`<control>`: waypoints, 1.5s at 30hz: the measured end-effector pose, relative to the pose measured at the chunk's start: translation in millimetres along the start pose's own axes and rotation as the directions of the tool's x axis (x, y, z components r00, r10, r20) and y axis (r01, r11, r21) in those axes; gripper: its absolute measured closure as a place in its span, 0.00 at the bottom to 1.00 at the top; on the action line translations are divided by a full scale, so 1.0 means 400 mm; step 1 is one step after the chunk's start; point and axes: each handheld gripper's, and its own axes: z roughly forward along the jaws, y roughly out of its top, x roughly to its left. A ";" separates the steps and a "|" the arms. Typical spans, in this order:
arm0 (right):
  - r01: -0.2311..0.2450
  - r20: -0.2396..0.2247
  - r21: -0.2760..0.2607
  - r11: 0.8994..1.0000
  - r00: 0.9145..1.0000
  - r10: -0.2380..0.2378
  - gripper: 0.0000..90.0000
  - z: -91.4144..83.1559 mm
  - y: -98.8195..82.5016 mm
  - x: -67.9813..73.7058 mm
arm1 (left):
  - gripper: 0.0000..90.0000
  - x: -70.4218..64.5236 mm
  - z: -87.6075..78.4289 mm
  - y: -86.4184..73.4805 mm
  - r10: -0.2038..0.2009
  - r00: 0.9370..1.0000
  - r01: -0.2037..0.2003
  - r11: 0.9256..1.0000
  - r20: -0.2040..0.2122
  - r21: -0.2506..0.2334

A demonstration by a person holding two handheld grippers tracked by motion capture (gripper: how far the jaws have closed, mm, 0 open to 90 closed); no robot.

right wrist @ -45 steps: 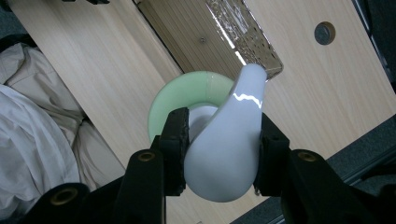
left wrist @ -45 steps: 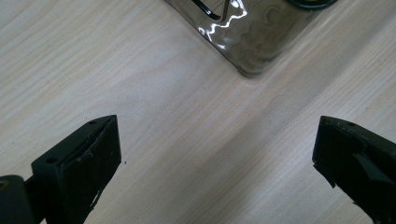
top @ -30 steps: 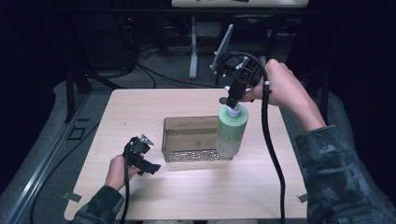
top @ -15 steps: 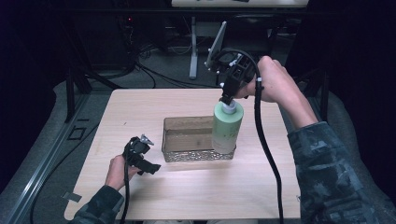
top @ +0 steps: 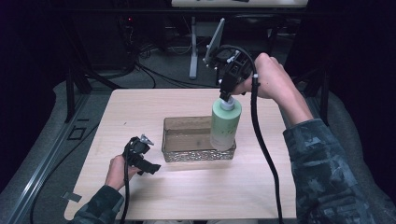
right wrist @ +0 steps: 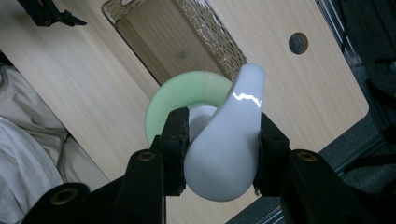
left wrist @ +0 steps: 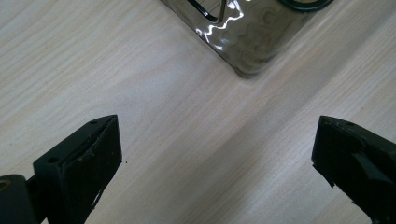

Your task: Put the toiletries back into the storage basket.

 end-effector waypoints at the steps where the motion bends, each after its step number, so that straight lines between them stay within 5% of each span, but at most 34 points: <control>1: 0.000 0.000 0.000 1.000 1.000 0.000 0.69 0.000 0.000 0.000 | 0.02 0.000 0.000 0.000 0.000 1.000 0.000 1.000 0.000 0.000; 45: -0.054 0.042 0.000 0.999 0.998 0.053 0.70 0.095 0.035 -0.048 | 0.02 0.002 0.002 0.001 -0.001 1.000 0.001 1.000 0.007 0.002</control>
